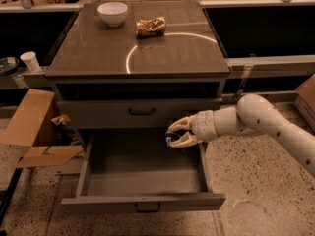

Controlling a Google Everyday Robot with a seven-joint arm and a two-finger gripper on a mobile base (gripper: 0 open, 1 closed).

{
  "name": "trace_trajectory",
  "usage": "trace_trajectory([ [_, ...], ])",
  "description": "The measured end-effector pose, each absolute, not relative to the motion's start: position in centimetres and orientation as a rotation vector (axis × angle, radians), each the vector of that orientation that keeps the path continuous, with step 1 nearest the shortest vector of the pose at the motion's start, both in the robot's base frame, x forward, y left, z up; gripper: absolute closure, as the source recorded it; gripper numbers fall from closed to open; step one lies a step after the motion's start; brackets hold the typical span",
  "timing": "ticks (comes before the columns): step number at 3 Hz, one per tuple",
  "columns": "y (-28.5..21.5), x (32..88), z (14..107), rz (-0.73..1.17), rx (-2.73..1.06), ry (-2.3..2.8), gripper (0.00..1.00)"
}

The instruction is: Pick rxbar blueberry from middle drawer and place on counter

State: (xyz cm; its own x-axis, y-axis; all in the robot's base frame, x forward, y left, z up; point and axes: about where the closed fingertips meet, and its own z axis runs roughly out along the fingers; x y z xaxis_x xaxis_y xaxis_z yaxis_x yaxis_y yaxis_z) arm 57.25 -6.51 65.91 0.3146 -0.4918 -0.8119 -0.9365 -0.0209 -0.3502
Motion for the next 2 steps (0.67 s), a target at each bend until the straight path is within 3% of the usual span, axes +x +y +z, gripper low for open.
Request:
trace_trajectory([
  [1,-6.5,57.3,65.9,0.603,-1.656,1.312,1.0],
  [2,-6.8,58.7,71.4,0.488,-1.677,1.237,1.0],
])
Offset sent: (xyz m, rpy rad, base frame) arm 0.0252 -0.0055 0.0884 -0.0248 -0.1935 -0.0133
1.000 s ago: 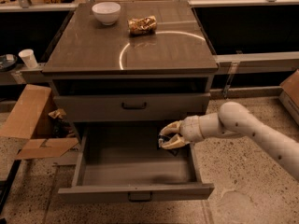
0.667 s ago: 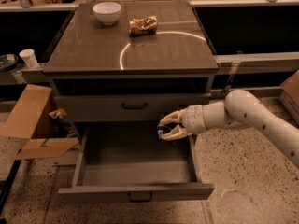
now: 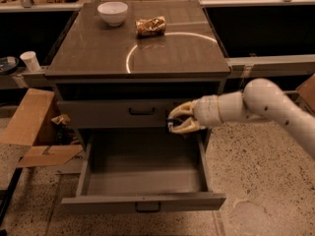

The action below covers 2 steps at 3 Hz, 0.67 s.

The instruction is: Pick rxbar blueberry from middle drawer and place on counter

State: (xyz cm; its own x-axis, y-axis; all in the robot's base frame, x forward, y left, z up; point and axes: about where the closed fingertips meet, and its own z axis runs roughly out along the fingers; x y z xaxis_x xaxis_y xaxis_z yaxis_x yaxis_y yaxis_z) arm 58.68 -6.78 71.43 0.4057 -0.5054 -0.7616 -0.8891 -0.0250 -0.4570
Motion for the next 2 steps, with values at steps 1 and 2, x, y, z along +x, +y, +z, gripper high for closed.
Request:
trace_trajectory([
  [1,-7.7,60.1,77.8,0.362,-1.699,1.172,1.0],
  [2,-9.8,63.4,84.3,0.251,-1.665,1.148,1.0],
])
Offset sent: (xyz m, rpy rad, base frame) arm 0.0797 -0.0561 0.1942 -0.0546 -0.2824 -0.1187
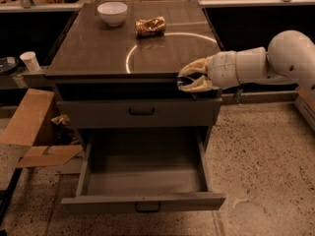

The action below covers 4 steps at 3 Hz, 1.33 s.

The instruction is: Pick rxbar blueberry from middle drawer and place on counter

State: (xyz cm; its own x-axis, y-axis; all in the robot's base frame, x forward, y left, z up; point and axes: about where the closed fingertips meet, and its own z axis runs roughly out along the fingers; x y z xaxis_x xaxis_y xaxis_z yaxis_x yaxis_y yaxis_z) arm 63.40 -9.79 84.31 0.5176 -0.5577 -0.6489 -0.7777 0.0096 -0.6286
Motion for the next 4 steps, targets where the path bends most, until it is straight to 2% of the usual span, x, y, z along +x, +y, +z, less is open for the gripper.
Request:
trace_trajectory([
  [2,-10.3,65.2,86.9,0.2,-1.621,1.129,1.0],
  [4,-12.0,70.7,94.2,0.106,-1.485,1.077,1.0],
])
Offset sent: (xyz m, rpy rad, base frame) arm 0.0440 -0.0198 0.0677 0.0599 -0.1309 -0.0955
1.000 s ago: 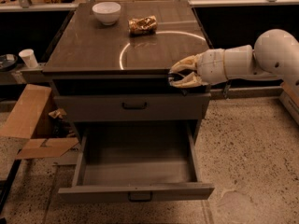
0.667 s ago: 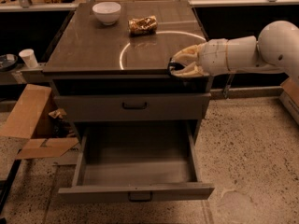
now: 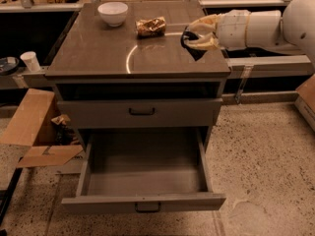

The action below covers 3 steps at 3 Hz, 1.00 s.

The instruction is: Pick rxbar blueberry from middle drawer and place on counter

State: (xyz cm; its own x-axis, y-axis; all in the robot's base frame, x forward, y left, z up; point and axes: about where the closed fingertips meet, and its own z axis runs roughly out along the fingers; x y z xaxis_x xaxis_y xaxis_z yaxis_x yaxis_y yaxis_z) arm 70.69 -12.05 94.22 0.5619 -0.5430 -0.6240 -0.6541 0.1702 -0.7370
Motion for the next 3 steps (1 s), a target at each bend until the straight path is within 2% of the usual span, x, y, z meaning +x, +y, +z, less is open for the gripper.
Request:
trace_trajectory([
  [2,-12.3,76.6,94.2,0.151,-1.402,1.108,0.98],
  [3,-11.8,78.1,93.5,0.174,-1.406,1.122,0.75],
])
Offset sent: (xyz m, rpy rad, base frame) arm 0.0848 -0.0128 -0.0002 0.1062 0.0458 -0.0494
